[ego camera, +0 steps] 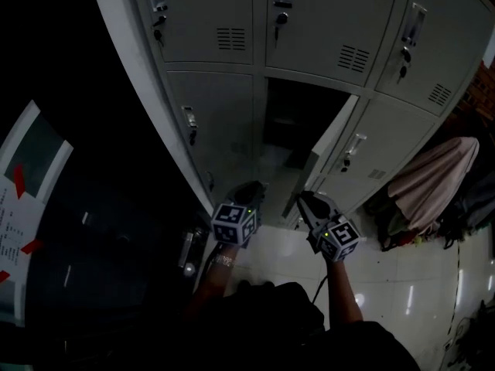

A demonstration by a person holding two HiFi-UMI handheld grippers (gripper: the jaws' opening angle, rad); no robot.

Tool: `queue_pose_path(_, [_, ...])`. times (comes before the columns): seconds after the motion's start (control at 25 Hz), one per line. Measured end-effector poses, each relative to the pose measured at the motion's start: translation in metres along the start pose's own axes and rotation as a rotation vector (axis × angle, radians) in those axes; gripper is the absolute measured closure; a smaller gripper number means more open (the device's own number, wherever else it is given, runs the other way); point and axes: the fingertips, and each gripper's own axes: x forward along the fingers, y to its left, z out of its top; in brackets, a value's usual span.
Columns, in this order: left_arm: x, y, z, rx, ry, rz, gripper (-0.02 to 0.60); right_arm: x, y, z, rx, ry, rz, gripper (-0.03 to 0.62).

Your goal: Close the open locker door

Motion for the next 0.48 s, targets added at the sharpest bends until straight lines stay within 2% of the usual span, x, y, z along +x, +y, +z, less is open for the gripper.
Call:
queue_pose_path(0.12, [-0.002, 0.007, 0.002, 0.012, 0.011, 0.027, 0.577, 0.029, 0.006, 0.005, -0.059, 0.024, -0.02, 0.537])
queue_pose_path(0.24, [0.0, 0.011, 0.0, -0.003, 0.007, 0.043, 0.577, 0.056, 0.002, 0.01, -0.053, 0.032, -0.036, 0.549])
queue_pose_path(0.28, [0.001, 0.012, -0.002, -0.006, 0.006, 0.048, 0.577, 0.064, -0.004, 0.012, -0.048, 0.03, -0.055, 0.572])
queue_pose_path(0.48, [0.001, 0.021, -0.006, -0.013, 0.008, 0.072, 0.577, 0.095, -0.049, 0.014, -0.035, 0.049, -0.179, 0.572])
